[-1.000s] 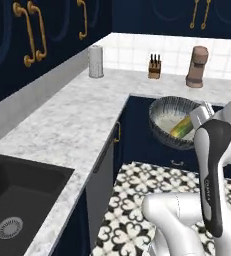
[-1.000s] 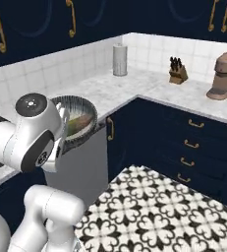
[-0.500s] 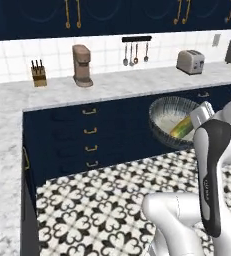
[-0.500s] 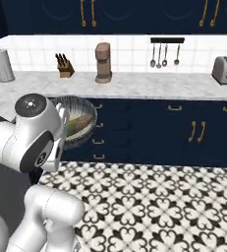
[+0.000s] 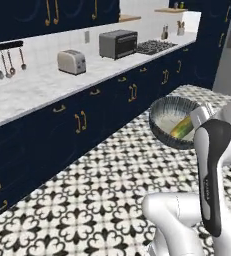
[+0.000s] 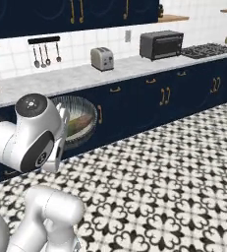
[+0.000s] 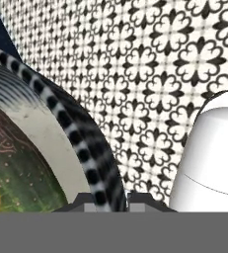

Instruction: Pick the cucumber from the sink and place it in the bowl. Then pick the bowl and place it in the microwave. Then close the microwave door and press the start button.

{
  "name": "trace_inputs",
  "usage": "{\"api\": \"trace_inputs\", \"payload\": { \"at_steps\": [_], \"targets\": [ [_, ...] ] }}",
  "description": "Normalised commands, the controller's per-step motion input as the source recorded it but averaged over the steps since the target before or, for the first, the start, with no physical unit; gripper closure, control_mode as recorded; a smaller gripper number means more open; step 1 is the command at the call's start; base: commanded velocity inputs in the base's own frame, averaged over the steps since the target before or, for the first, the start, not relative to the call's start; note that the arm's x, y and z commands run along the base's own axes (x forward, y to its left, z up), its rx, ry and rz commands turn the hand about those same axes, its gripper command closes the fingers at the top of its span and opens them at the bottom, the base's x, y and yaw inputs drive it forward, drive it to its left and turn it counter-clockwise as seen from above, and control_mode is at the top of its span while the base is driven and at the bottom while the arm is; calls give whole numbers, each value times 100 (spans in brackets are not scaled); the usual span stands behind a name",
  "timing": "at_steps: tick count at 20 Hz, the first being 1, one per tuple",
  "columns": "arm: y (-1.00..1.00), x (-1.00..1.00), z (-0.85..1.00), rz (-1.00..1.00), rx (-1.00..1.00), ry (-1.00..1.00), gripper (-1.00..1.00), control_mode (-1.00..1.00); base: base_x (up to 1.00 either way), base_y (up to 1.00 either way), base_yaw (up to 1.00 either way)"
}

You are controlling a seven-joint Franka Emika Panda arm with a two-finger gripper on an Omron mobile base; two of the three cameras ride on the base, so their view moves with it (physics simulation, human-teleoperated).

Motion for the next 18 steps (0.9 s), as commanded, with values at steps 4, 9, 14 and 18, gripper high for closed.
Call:
{"api": "trace_inputs", "payload": {
  "at_steps": [4, 9, 14, 18],
  "targets": [
    [0, 0, 0, 0, 0, 0, 100, 100, 0, -18, -83],
    [0, 0, 0, 0, 0, 0, 100, 100, 0, -35, -66],
    [0, 0, 0, 0, 0, 0, 100, 100, 15, -25, -50],
    [0, 0, 0, 0, 0, 0, 100, 100, 73, -78, -6]
  ]
}}
